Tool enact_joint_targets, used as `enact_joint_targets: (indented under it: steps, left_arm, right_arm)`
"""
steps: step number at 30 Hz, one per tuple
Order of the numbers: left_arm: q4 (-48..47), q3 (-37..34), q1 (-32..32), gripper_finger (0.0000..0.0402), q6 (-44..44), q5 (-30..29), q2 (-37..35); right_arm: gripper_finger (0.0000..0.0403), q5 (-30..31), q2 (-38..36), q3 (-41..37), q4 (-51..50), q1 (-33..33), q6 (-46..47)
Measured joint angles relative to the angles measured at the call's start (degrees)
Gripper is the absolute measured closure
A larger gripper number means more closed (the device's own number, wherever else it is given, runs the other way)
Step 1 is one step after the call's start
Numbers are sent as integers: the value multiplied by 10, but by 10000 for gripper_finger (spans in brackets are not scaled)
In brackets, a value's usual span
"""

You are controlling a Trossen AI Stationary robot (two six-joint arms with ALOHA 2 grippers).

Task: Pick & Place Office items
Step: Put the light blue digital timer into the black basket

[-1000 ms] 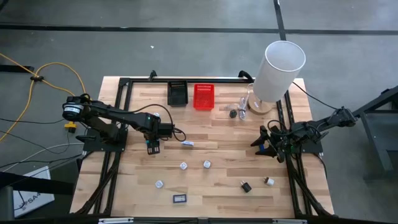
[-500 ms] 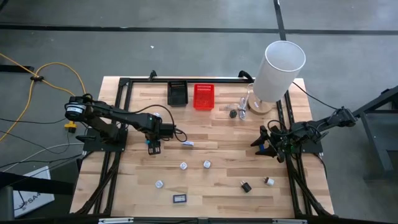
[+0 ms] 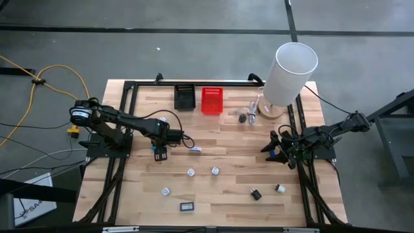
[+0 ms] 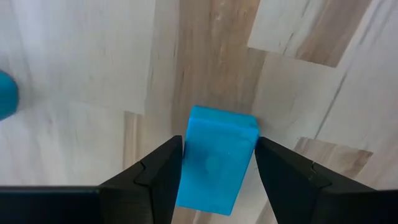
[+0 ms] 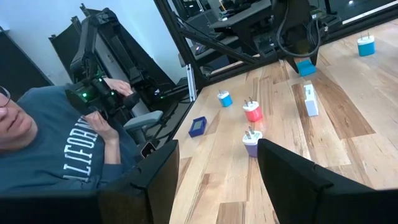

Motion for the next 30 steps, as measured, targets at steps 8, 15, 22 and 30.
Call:
enact_joint_targets:
  steps: [8,15,22,30]
  left_arm:
    - [0,0,0,208,0,4,5]
    - [0,0,0,213,-1,4,5]
    - [-1,0,0,247,-5,3,4]
    - [-1,0,0,244,-6,3,4]
  right_arm:
    - [199,0,0,0,0,0,0]
    - [199,0,0,0,0,0,0]
    - [199,0,0,0,0,0,0]
    - [199,0,0,0,0,0,0]
